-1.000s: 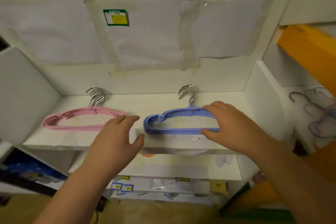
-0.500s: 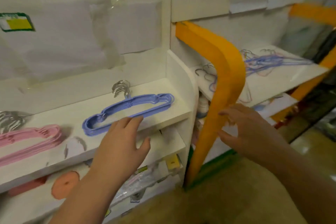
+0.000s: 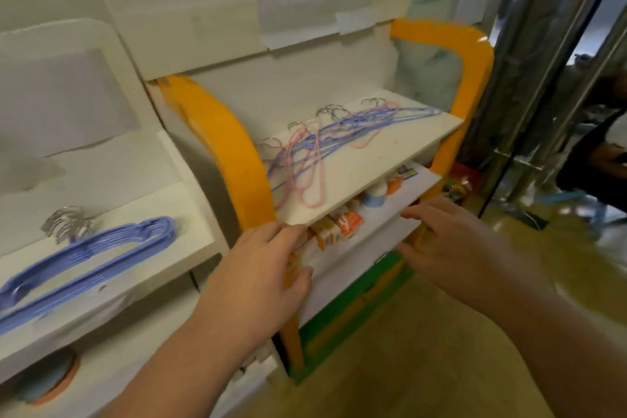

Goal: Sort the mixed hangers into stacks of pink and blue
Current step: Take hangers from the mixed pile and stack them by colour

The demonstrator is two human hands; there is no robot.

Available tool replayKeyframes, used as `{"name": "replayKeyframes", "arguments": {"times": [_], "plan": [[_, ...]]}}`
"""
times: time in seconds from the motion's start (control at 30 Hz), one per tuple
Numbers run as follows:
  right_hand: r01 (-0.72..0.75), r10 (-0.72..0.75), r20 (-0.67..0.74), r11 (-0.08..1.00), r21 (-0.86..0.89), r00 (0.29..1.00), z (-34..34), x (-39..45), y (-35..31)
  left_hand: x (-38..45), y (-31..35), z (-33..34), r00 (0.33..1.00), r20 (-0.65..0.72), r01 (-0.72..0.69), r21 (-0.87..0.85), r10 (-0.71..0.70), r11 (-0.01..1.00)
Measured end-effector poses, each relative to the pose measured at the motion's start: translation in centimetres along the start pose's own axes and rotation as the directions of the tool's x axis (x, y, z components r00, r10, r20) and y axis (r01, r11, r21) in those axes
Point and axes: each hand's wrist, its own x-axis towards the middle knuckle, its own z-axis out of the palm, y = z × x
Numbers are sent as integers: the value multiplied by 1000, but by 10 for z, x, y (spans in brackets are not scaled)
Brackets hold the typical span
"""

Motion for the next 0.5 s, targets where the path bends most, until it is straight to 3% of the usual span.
{"name": "replayKeyframes", "arguments": {"times": [0.23, 0.5], "plan": [[129, -130, 51, 991, 29, 990, -29, 51, 95, 83, 77, 42, 992, -19, 125, -10, -126, 992], [175, -184, 127, 981, 80, 975, -16, 120, 140, 133, 70, 71, 939, 29, 342, 28, -343, 939]]}}
